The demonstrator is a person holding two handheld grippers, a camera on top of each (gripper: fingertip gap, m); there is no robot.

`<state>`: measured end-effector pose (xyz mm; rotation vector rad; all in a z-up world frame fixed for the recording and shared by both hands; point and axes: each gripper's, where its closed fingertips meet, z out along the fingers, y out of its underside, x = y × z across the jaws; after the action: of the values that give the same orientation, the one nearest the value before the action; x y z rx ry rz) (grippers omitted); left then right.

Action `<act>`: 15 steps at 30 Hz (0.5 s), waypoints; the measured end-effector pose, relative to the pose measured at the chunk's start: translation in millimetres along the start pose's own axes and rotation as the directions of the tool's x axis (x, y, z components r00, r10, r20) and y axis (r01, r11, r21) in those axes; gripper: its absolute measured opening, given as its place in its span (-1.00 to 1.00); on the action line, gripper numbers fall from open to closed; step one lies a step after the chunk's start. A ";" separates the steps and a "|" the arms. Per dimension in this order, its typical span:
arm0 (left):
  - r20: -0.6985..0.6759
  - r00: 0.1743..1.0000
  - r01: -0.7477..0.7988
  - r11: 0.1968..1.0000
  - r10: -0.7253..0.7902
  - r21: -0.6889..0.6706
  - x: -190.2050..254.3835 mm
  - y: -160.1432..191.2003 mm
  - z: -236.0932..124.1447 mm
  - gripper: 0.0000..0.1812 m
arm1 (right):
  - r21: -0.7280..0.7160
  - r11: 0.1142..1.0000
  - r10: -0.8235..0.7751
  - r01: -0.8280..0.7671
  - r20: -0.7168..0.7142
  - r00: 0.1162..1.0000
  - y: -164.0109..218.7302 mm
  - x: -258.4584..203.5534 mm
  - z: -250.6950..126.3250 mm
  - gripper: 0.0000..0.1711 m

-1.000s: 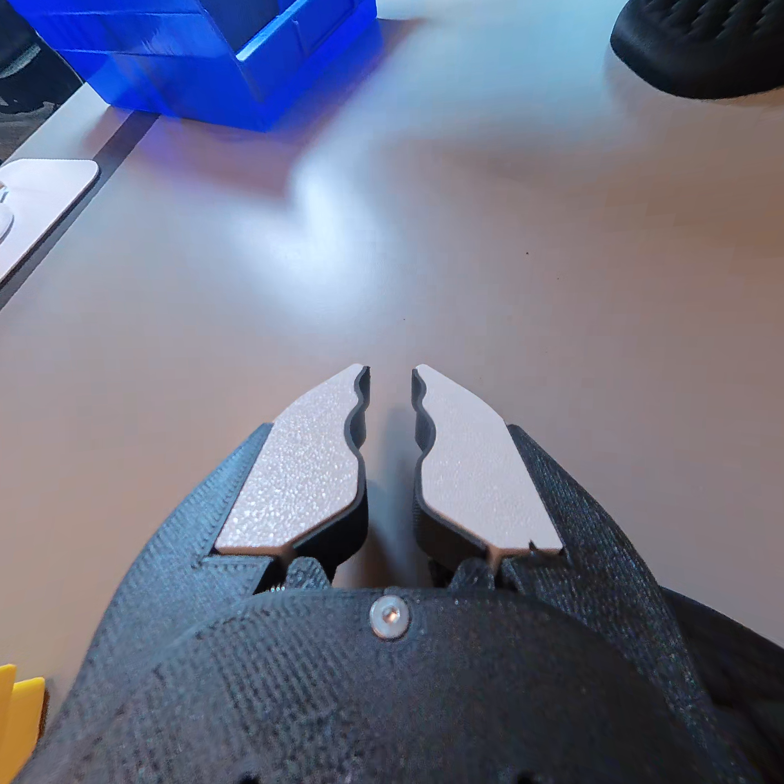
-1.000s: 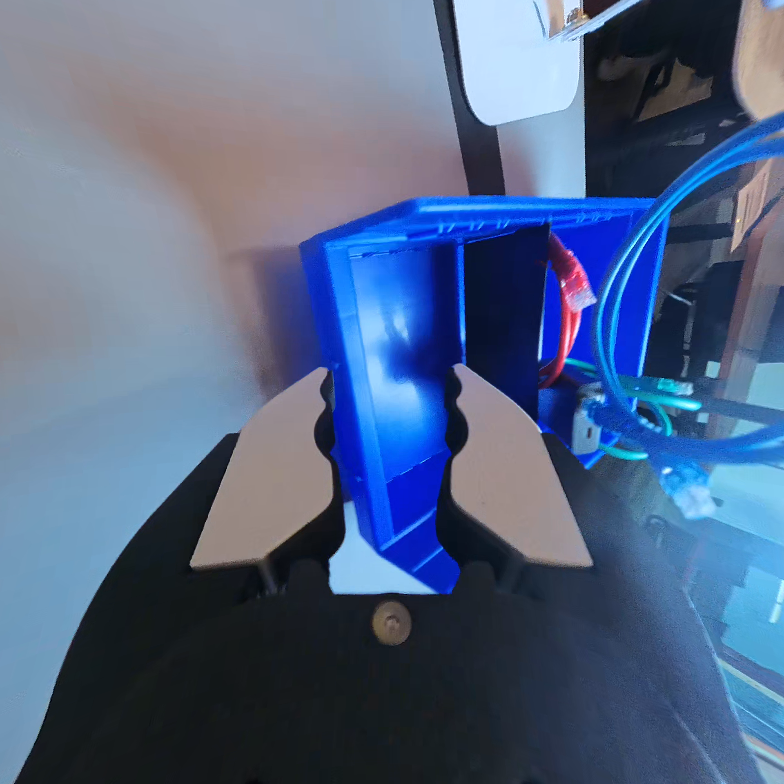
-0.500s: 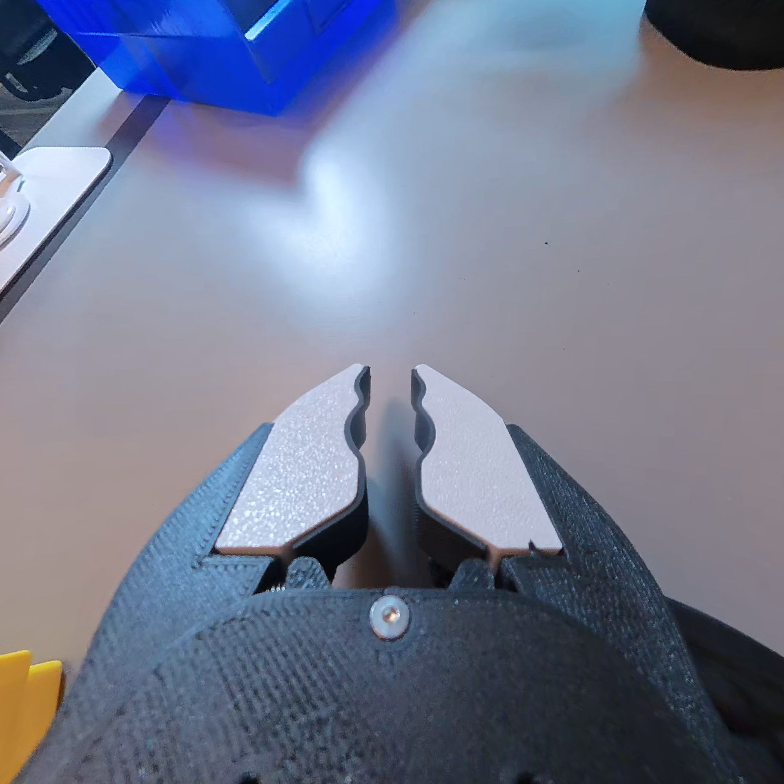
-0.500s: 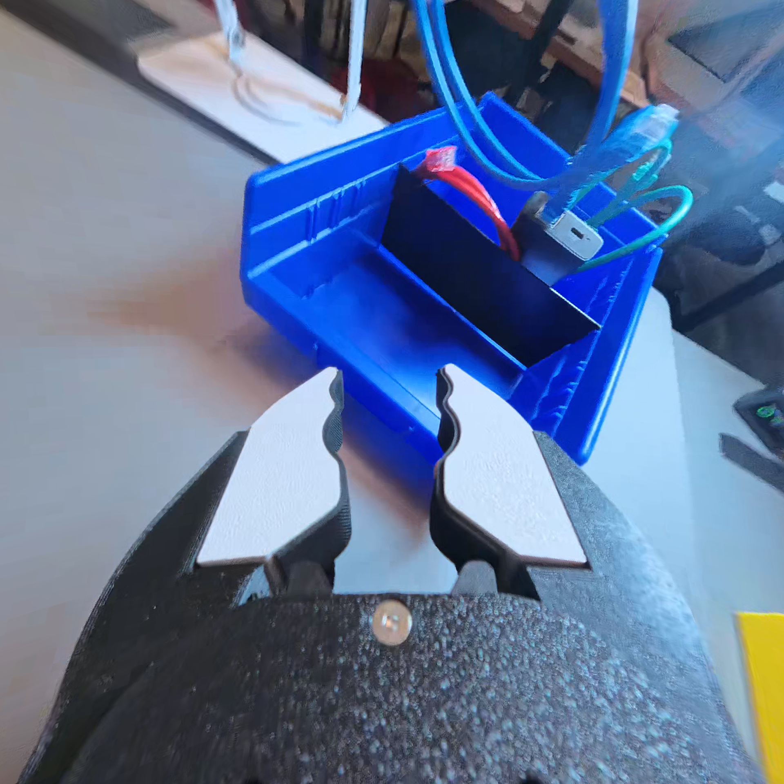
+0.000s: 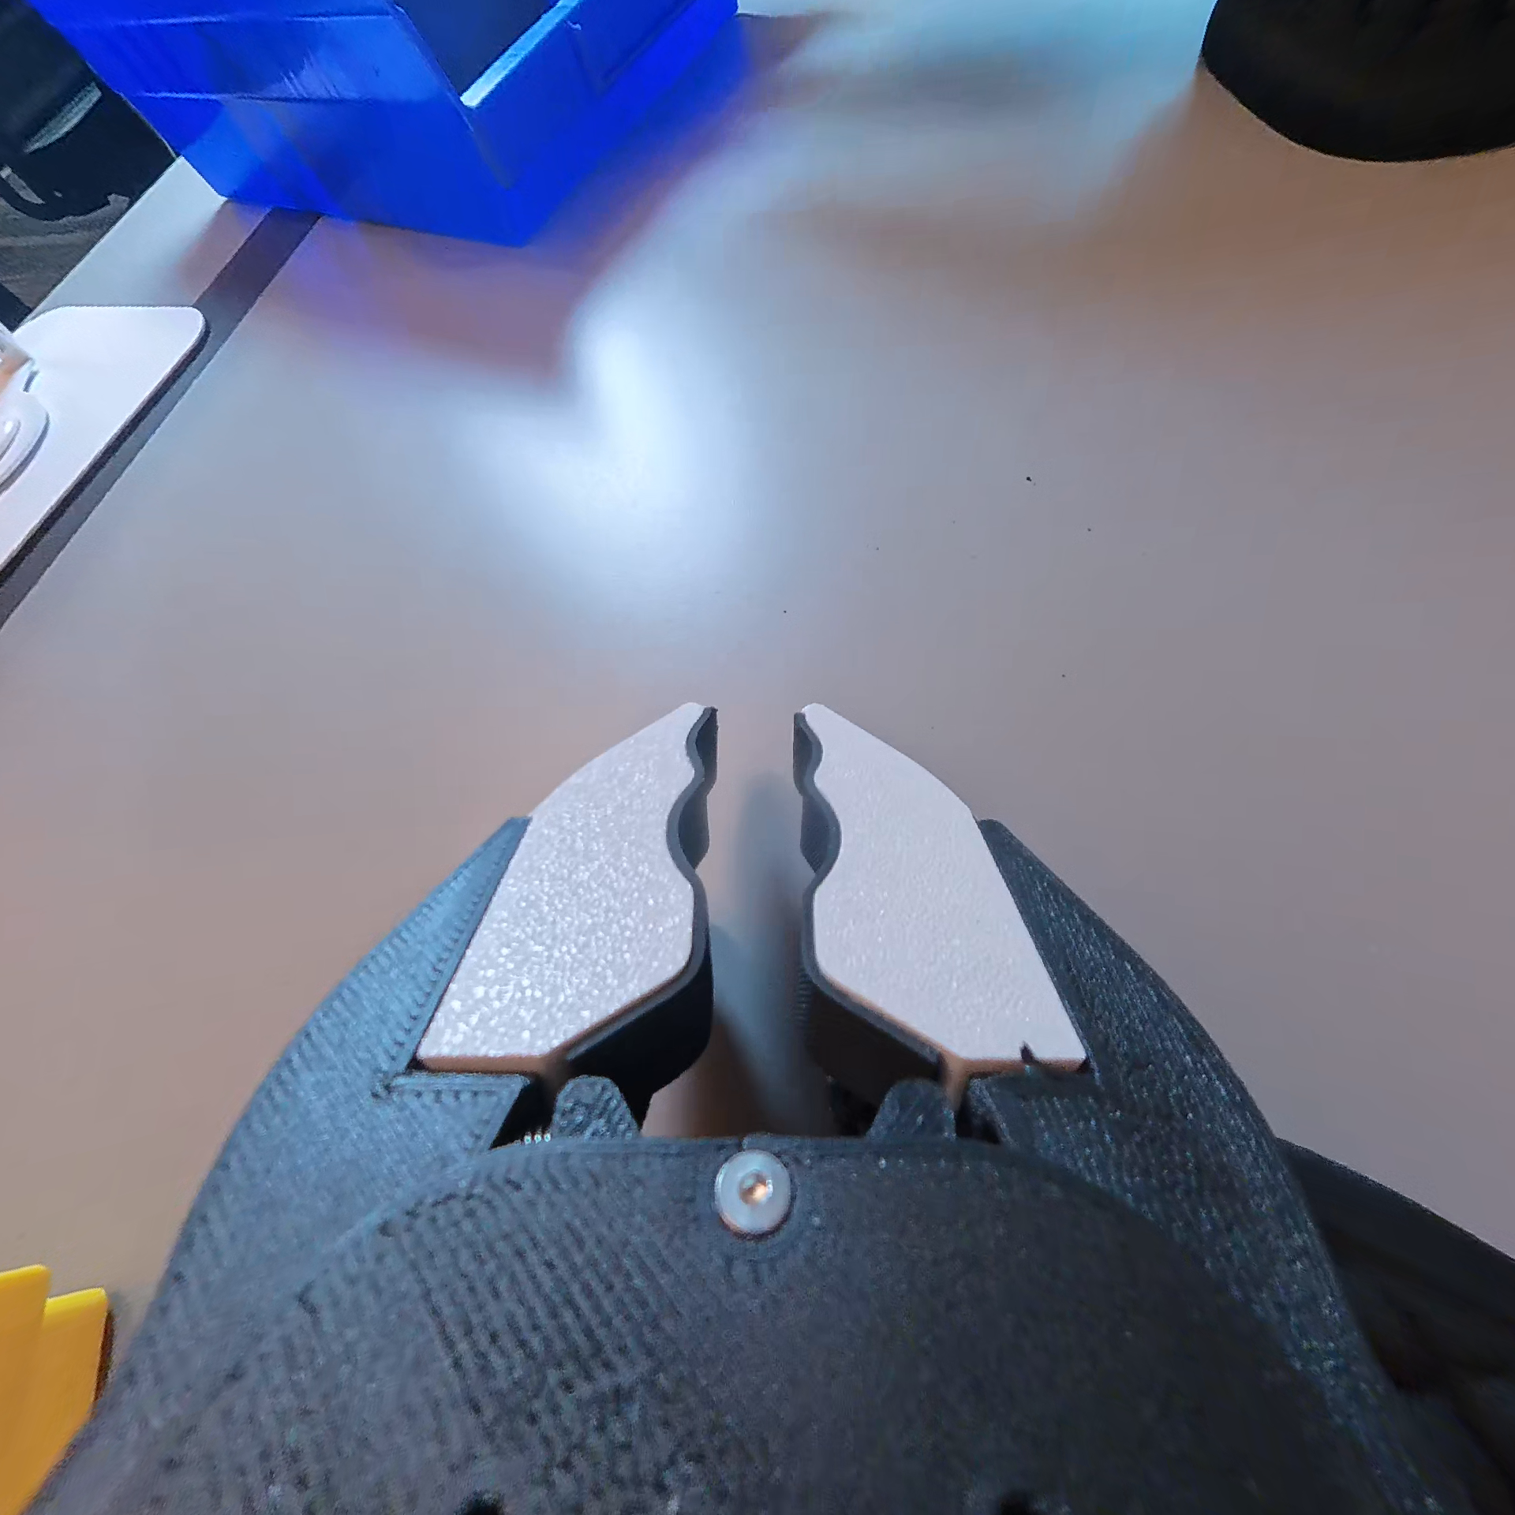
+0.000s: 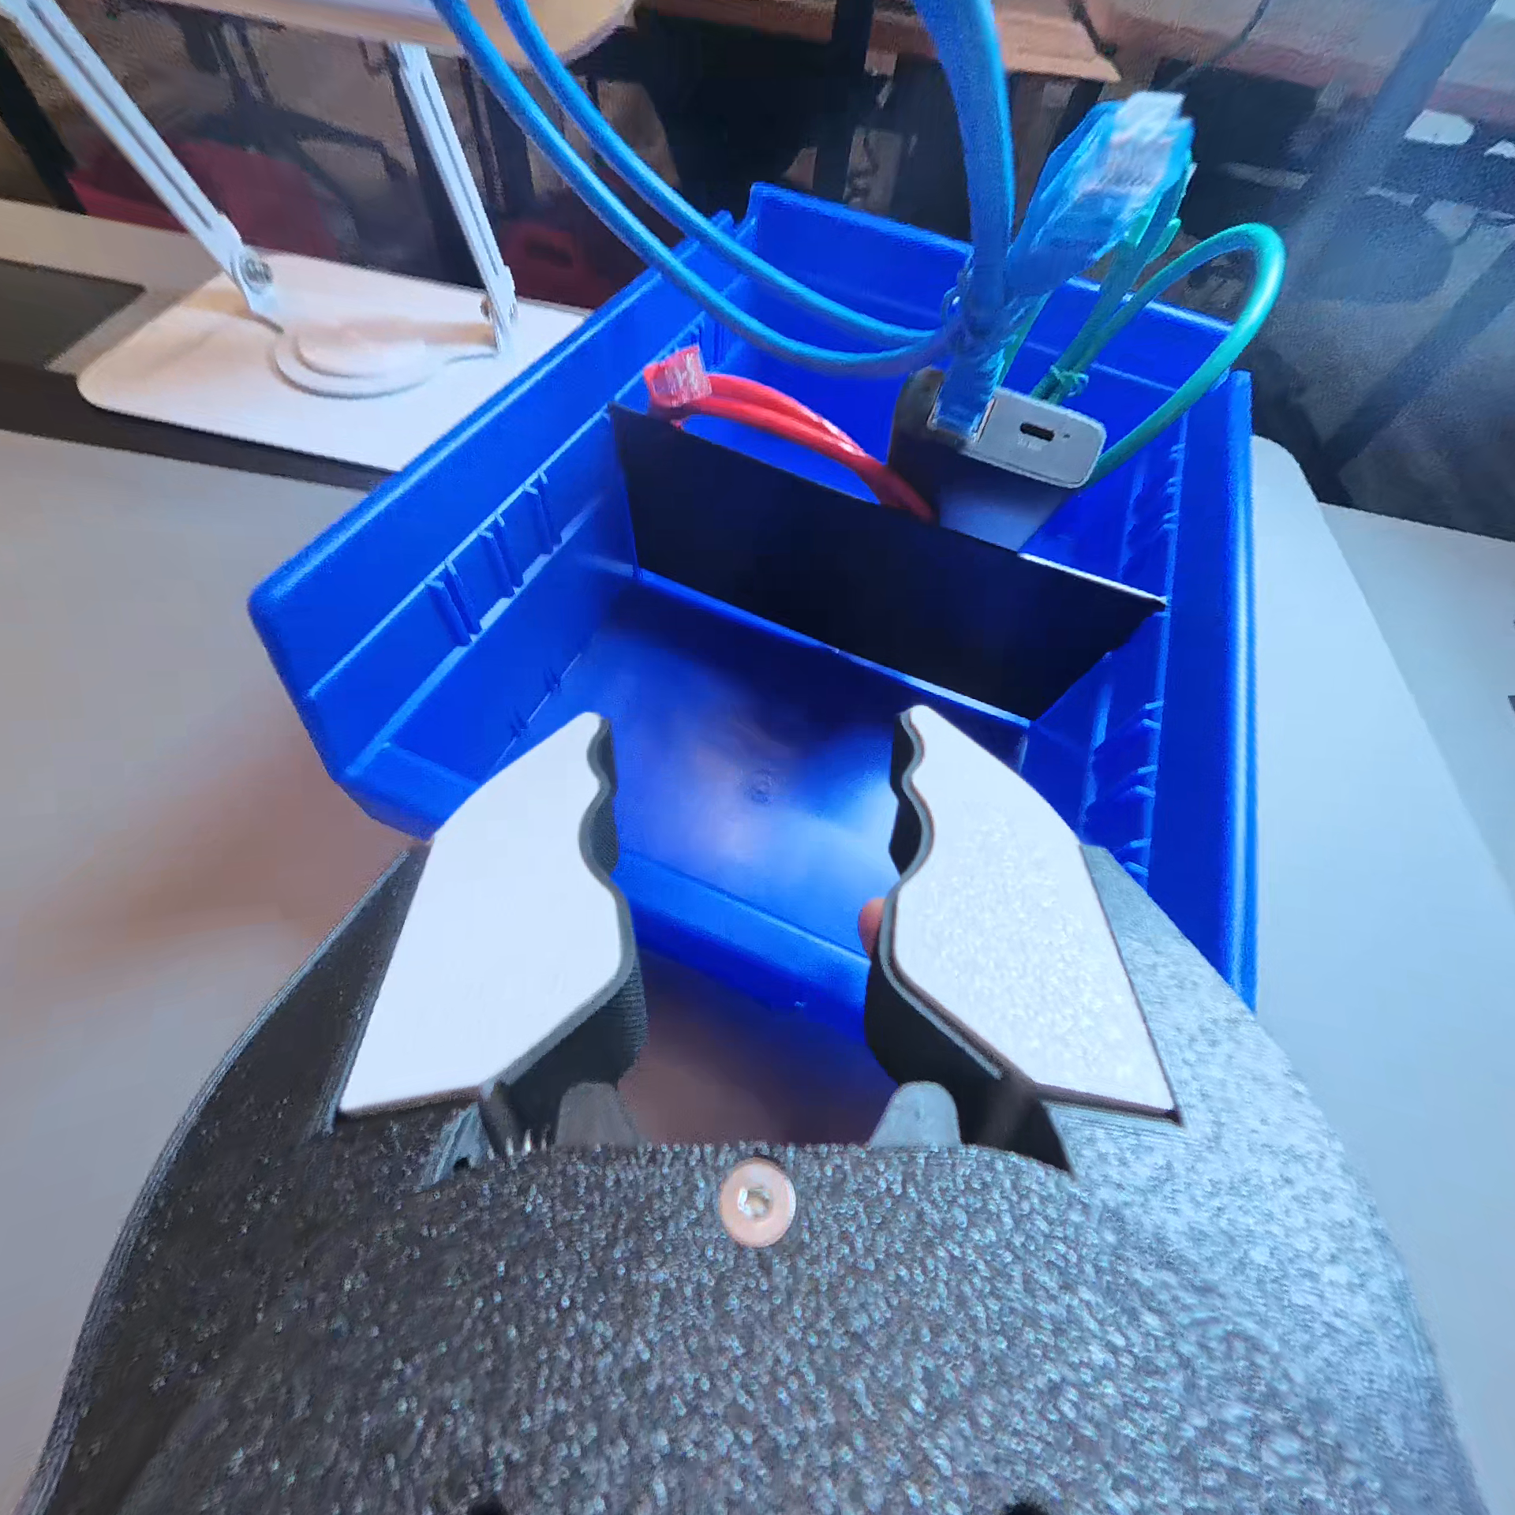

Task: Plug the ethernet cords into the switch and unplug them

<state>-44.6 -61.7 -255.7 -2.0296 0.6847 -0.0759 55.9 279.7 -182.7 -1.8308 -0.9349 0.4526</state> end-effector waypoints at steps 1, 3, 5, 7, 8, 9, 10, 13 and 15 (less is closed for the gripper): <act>0.000 1.000 -0.001 1.000 0.001 -0.001 0.2 0.1 -0.4 -0.80 | -0.026 0.999 -0.026 0.026 0.000 1.000 4.5 0.3 1.0 -0.19; -0.001 1.000 0.000 1.000 0.000 -0.002 0.2 0.4 -0.7 -0.80 | -0.080 0.993 -0.085 0.085 0.011 0.996 14.1 -1.5 2.2 -0.07; -0.004 1.000 0.006 1.000 -0.006 -0.004 0.3 0.8 -0.6 -0.80 | -0.111 0.986 -0.123 0.125 0.026 0.992 21.6 -4.7 2.9 -0.03; -0.005 1.000 0.005 1.000 -0.005 -0.008 0.4 1.3 -0.4 -0.80 | -0.149 0.973 -0.171 0.174 0.033 0.985 29.4 -7.0 5.1 0.00; -0.004 1.000 0.002 1.000 -0.002 -0.009 0.5 1.4 -0.4 -0.80 | -0.143 0.973 -0.177 0.181 0.042 0.983 29.4 -8.8 6.0 -0.01; -0.004 1.000 0.000 1.000 0.000 -0.011 0.9 1.7 -0.3 -0.80 | -0.146 0.972 -0.180 0.187 0.055 0.982 29.5 -10.7 6.5 -0.03; -0.006 1.000 -0.003 1.000 0.002 -0.013 1.3 2.0 -0.2 -0.80 | -0.151 0.969 -0.186 0.194 0.068 0.980 29.4 -12.1 6.8 -0.03; -0.010 1.000 -0.011 1.000 0.011 -0.019 2.5 2.7 0.2 -0.80 | -0.173 0.962 -0.189 0.211 0.136 0.973 32.6 -19.1 5.8 -0.05; -0.011 1.000 -0.014 1.000 0.014 -0.020 2.9 2.9 0.3 -0.80 | -0.192 0.954 -0.197 0.229 0.174 0.965 37.8 -22.6 4.9 -0.06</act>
<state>-43.4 -64.0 -258.9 -2.0452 0.7089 -0.0725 53.5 257.3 -220.9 -1.8753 -1.3149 0.3741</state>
